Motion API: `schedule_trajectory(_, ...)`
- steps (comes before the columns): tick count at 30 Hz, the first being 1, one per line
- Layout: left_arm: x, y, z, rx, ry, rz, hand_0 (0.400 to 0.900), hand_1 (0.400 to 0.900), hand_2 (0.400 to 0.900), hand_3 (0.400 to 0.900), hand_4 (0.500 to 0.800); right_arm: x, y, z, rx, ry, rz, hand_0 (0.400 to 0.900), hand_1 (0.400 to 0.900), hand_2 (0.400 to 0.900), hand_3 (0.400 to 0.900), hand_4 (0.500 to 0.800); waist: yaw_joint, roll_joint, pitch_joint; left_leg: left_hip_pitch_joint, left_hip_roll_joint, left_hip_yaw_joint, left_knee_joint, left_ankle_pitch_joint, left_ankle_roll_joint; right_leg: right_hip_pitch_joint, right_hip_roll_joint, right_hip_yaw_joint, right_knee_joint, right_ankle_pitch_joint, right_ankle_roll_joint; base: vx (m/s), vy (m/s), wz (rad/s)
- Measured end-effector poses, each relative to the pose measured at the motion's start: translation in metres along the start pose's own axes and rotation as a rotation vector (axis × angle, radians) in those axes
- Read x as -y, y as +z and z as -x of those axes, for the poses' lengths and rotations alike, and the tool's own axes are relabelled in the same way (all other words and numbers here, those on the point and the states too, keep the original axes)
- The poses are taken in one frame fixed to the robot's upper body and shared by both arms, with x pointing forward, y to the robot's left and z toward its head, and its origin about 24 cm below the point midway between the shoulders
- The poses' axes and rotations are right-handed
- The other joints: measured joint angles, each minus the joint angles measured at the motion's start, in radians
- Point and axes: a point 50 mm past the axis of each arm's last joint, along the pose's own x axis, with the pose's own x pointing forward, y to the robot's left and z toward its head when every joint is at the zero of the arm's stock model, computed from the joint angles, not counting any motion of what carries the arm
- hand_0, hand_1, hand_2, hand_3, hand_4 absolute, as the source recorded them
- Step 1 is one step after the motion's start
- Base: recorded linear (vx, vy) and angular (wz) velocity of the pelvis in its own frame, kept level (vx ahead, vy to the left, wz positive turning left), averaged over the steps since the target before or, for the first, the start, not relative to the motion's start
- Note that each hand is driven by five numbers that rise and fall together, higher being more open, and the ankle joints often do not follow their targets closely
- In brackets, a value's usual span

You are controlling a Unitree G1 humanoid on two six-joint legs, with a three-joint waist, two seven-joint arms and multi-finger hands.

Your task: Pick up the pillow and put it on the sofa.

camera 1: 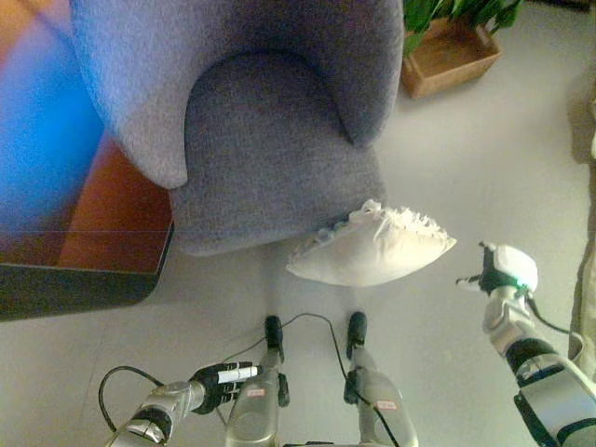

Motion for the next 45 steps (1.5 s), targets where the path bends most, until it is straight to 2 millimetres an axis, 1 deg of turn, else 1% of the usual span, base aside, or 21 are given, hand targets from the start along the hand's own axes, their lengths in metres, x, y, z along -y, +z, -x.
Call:
schedule_trajectory(4,0.004,0.008,-0.002,0.036,-0.014,0.019,0.9,0.9,0.9,0.9,0.8,0.034,0.028,-0.016,0.088,-0.071,-0.015,0.9,0.9,0.9,0.9,0.8,0.004,0.018,0.027,-0.037,-0.003,0.001,0.0,0.005,0.003,-0.044,-0.004,-0.007,0.015,0.001,-0.001,-0.06,0.091,0.04)
schedule_trajectory(7,0.008,0.015,-0.003,0.066,-0.023,0.042,0.9,0.9,0.9,0.9,0.8,0.053,0.047,-0.023,0.138,-0.116,-0.026,0.9,0.9,0.9,0.9,0.8,0.006,0.033,0.042,-0.07,-0.008,0.002,0.002,0.009,0.007,-0.082,-0.01,-0.009,0.028,0.001,-0.001,-0.07,0.054,0.07)
schedule_trajectory(9,0.01,0.02,-0.004,0.082,-0.029,0.044,0.9,0.9,0.9,0.9,0.8,0.061,0.055,-0.025,0.163,-0.13,-0.018,0.9,0.9,0.9,0.9,0.8,0.011,0.04,0.049,-0.094,-0.011,0.001,0.004,0.014,0.01,-0.112,-0.014,-0.015,0.041,0.001,-0.001,-0.05,0.056,0.05)
schedule_trajectory(11,0.012,0.024,-0.005,0.094,-0.035,0.045,0.9,0.9,0.9,0.9,0.8,0.064,0.06,-0.026,0.179,-0.126,-0.01,0.9,0.9,0.9,0.9,0.8,0.026,0.044,0.052,-0.111,-0.014,0.003,0.004,0.018,0.013,-0.138,-0.018,-0.017,0.055,0.001,-0.001,-0.05,0.087,0.04)
schedule_trajectory(13,0.016,0.028,-0.007,0.108,-0.048,0.063,0.9,0.9,0.9,0.9,0.8,0.068,0.065,-0.027,0.192,-0.13,-0.001,0.9,0.9,0.9,0.9,0.8,0.029,0.052,0.056,-0.129,-0.019,0.003,0.005,0.022,0.017,-0.161,-0.026,-0.03,0.067,0.0,-0.001,-0.04,0.099,0.05)
schedule_trajectory(19,0.023,0.034,-0.009,0.151,-0.075,0.108,0.9,0.9,0.9,0.9,0.8,0.101,0.085,-0.034,0.216,-0.183,-0.022,0.9,0.9,0.9,0.9,0.8,0.032,0.071,0.065,-0.213,-0.038,0.001,0.021,0.041,0.033,-0.263,-0.051,-0.031,0.123,-0.001,0.001,-0.03,0.085,0.05)
schedule_trajectory(22,0.025,0.037,-0.009,0.167,-0.085,0.115,0.9,0.9,0.9,0.9,0.8,0.109,0.094,-0.034,0.24,-0.187,-0.027,0.9,0.9,0.9,0.9,0.8,0.037,0.073,0.065,-0.24,-0.041,0.001,0.023,0.051,0.035,-0.299,-0.056,-0.028,0.145,-0.001,0.001,-0.02,0.054,0.01)
schedule_trajectory(25,0.028,0.04,-0.01,0.179,-0.093,0.097,0.9,0.9,0.9,0.9,0.8,0.113,0.098,-0.035,0.253,-0.173,-0.018,0.9,0.9,0.9,0.9,0.8,0.053,0.078,0.066,-0.254,-0.04,0.003,0.023,0.06,0.035,-0.324,-0.057,-0.024,0.165,-0.003,-0.001,-0.01,0.035,0.03)
schedule_trajectory(35,0.029,0.049,-0.009,0.21,-0.101,0.097,0.9,0.9,0.9,0.9,0.8,0.132,0.116,-0.036,0.279,-0.154,-0.11,0.9,0.9,0.9,0.9,0.8,0.053,0.084,0.066,-0.334,-0.042,-0.006,0.036,0.087,0.035,-0.426,-0.066,-0.024,0.235,-0.016,-0.009,-0.01,0.01,0.03)
schedule_trajectory(41,0.029,0.051,-0.009,0.219,-0.104,0.101,0.9,0.9,0.9,0.9,0.8,0.136,0.125,-0.036,0.287,-0.104,-0.173,0.9,0.9,0.9,0.9,0.8,0.054,0.084,0.066,-0.356,-0.041,-0.006,0.046,0.092,0.034,-0.457,-0.068,-0.021,0.262,-0.02,-0.015,0.0,0.0,0.0)
schedule_trajectory(45,0.029,0.053,-0.008,0.229,-0.107,0.102,0.9,0.9,0.9,0.9,0.8,0.146,0.134,-0.036,0.293,-0.053,-0.217,0.9,0.9,0.9,0.9,0.8,0.054,0.085,0.066,-0.374,-0.041,-0.006,0.046,0.1,0.032,-0.484,-0.069,-0.018,0.279,-0.022,-0.018,-0.01,0.006,0.03)
